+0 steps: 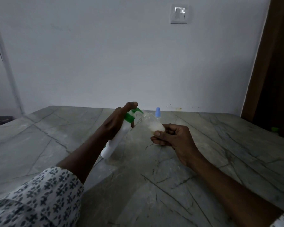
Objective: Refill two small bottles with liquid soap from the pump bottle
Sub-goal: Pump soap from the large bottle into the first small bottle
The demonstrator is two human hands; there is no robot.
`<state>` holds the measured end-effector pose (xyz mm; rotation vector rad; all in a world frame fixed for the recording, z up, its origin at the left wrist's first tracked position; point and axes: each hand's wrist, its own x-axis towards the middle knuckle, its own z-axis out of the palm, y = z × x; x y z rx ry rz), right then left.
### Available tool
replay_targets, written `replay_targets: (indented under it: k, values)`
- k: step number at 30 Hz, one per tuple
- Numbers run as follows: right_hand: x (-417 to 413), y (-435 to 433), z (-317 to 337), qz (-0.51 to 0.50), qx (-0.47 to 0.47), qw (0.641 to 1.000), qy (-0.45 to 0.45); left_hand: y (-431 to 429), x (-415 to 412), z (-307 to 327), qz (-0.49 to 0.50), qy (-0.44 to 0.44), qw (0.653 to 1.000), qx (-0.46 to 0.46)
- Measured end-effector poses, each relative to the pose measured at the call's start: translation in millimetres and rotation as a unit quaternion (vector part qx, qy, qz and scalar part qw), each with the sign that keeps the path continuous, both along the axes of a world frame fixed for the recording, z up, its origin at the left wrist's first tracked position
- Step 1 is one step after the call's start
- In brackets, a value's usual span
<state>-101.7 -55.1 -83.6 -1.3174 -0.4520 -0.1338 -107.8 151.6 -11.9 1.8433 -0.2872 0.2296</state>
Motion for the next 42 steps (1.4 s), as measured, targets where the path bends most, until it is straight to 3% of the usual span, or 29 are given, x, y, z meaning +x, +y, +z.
replay_targets:
  k: [42]
  values:
    - [0.3, 0.2, 0.7, -0.01, 0.0, 1.0, 0.001, -0.3, 8.6, -3.5, 0.026, -0.002, 0.999, 0.039]
